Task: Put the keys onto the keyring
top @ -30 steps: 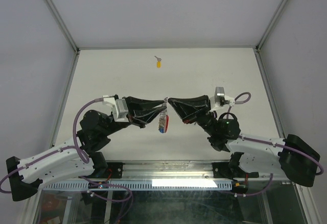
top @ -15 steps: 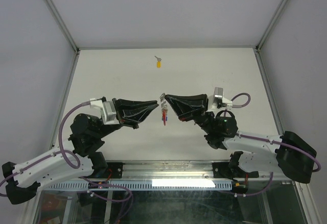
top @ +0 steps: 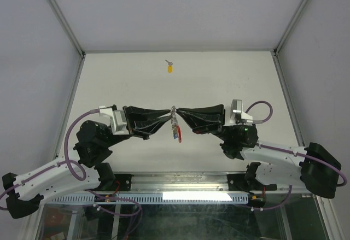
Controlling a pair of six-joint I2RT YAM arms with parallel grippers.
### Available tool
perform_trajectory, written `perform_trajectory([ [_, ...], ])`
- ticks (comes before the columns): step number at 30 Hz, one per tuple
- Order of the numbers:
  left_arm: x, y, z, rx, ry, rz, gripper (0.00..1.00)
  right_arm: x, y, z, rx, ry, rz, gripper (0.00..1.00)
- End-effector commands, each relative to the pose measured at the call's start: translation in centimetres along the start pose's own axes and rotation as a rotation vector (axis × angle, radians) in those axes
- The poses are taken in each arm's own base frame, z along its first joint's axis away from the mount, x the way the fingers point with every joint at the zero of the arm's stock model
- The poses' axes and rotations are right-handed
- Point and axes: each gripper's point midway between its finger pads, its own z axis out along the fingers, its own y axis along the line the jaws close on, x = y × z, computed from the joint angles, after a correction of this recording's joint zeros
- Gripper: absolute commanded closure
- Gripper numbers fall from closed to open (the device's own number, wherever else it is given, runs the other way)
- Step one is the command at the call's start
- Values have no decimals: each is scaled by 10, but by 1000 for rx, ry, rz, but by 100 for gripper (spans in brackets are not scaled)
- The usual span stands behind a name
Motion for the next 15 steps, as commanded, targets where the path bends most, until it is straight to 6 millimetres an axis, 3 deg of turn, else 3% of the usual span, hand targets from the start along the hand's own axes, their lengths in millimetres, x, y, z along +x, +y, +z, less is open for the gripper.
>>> perform_trajectory([
  [1, -21, -4, 3, 30, -45, 23, 75, -75, 22, 15, -91, -246, -118, 100],
  [5, -24, 8, -1, -43, -54, 31, 62, -79, 11, 17, -29, -242, -155, 100],
  [10, -27, 30, -4, -170, -60, 26, 54, -62, -18, 23, 124, -102, -222, 100],
  [15, -21, 31, 5, -166, -36, 23, 43, -59, -49, 21, 304, -36, -266, 100],
])
